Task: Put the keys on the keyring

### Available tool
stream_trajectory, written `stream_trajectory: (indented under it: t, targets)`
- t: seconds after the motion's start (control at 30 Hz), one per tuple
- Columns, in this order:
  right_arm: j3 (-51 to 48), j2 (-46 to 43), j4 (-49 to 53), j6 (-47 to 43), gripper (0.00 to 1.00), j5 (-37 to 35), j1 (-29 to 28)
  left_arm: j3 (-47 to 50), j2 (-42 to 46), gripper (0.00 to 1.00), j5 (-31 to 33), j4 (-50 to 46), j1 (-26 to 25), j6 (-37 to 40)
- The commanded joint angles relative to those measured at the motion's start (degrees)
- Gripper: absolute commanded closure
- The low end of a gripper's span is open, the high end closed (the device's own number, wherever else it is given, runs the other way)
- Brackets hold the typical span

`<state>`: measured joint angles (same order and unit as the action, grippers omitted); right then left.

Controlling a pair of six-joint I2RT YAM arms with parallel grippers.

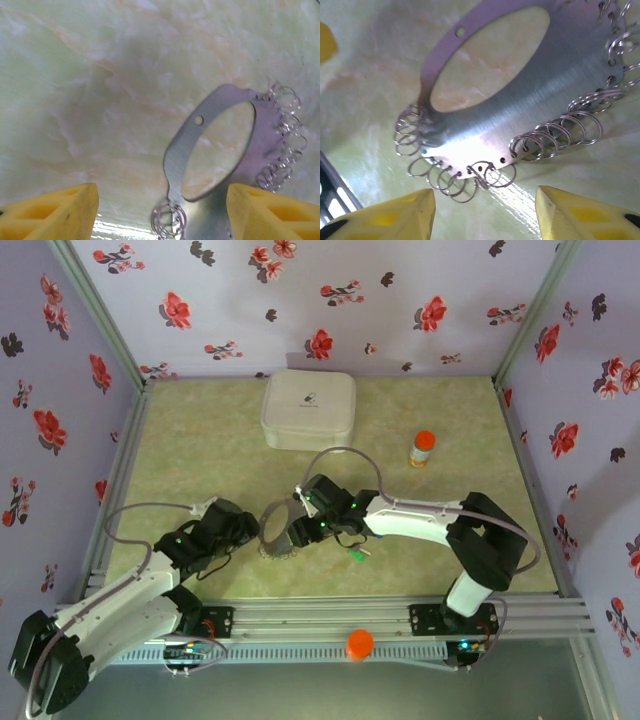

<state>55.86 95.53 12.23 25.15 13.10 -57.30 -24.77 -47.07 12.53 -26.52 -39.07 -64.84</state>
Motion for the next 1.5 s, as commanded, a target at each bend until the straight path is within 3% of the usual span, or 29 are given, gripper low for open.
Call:
stream_trajectory:
  t: [0.0,0.23,0.37,0.97,1.23,1.47]
  targets:
    - [-0.19,2.5,-1.58,-3.59,0.46,2.53,-0.12,0.63,-0.12,0.29,-0.49,3.39,1.87,0.49]
    - [1.24,6.22,-2.87,-3.61,0.57,3.86,-0.65,0.6,-2.73,0.29,-1.81,5.93,2.7,1.38]
    - [1.94,7.04,-2.4,-3.78,0.57,3.4,-0.9,0.71,-3.5,0.29,-2.36,6.81,2.7,1.29]
    - [6.08,9.36,1.38,1.9,0.52,-9.61,-0.93,0.34,-6.02,0.28,-3.23,8.24,2.69,1.15]
    - [10.37,11.75,6.43,1.67,0.58,-18.12,-0.11,-0.89,-6.28,0.27,-2.87,7.26,2.33,2.42]
    - [9.38,11.7,8.09,0.1,0.64,-19.95,4.63,-3.32,-9.08,0.27,-0.17,6.06,-0.56,4.62]
